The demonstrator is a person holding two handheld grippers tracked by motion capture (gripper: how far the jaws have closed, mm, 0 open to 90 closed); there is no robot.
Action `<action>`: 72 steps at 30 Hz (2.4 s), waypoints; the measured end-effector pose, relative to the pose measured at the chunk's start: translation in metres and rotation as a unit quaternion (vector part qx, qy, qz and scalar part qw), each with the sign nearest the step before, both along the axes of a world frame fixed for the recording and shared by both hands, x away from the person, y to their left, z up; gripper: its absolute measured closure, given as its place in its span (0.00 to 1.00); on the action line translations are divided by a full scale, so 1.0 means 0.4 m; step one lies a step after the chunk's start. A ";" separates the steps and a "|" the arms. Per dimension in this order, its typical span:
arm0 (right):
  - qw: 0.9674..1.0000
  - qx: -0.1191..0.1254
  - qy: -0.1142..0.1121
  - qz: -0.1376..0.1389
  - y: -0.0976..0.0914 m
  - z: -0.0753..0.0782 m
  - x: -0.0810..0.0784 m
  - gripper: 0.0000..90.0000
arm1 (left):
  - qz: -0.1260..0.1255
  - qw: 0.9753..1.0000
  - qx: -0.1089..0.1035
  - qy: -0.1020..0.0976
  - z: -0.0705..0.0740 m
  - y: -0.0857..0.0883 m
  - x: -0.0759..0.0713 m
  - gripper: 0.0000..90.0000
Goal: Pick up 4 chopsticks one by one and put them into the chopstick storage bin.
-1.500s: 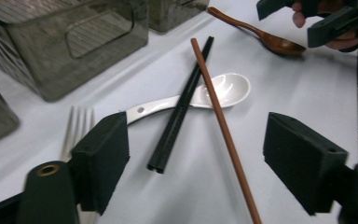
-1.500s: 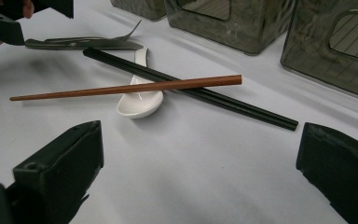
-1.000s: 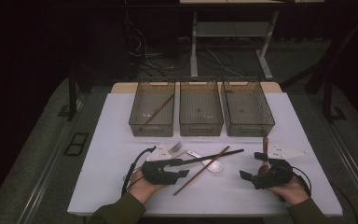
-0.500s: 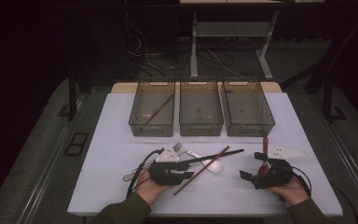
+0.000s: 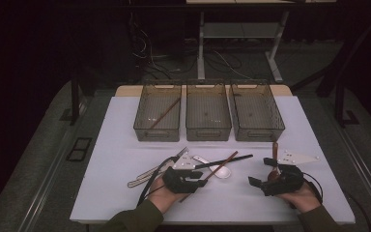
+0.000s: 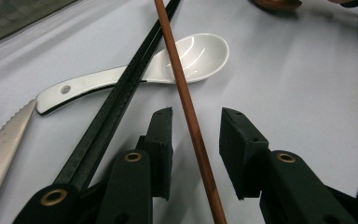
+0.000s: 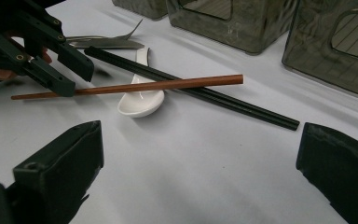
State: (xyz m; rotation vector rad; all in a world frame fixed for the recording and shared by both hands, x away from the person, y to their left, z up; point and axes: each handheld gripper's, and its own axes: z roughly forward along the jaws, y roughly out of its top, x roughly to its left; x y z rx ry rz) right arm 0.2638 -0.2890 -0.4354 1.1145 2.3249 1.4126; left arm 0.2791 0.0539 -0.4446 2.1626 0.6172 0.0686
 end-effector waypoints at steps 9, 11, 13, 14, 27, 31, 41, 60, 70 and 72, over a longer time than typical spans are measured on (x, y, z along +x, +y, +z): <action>1.000 0.000 0.000 0.000 0.000 0.000 0.000 0.01 | -0.002 1.000 0.018 0.005 -0.011 -0.010 0.001 0.73; 1.000 0.000 0.000 0.001 0.000 0.000 0.000 0.01 | -0.004 1.000 0.023 0.004 -0.013 -0.013 -0.001 0.74; 1.000 0.000 -0.001 0.001 0.000 0.000 0.000 0.01 | -0.006 0.999 0.034 0.000 -0.014 -0.015 -0.002 0.76; 1.000 0.000 -0.001 0.001 -0.001 0.000 0.000 0.01 | -0.005 0.999 0.035 -0.001 -0.016 -0.017 -0.002 0.77; 1.000 0.000 -0.001 0.001 0.000 0.000 0.000 0.01 | 0.002 0.999 0.043 0.000 -0.016 -0.012 0.004 0.89; 1.000 0.000 -0.001 0.002 0.000 0.000 0.000 0.01 | 0.006 0.999 0.038 0.004 -0.017 -0.012 0.005 0.91; 1.000 0.000 -0.001 0.003 0.001 0.000 -0.001 0.01 | 0.007 0.999 0.037 0.010 -0.016 -0.010 0.008 0.92; 1.000 0.000 0.000 0.003 0.001 0.000 -0.001 0.01 | 0.003 1.000 0.016 0.005 0.007 0.010 0.010 0.93; 1.000 -0.001 0.000 0.003 0.001 0.000 -0.001 0.01 | -0.013 1.000 -0.001 -0.002 0.032 0.025 0.007 0.93; 1.000 -0.001 0.000 0.004 0.001 0.000 -0.001 0.01 | -0.016 1.000 -0.003 -0.003 0.036 0.028 0.007 0.93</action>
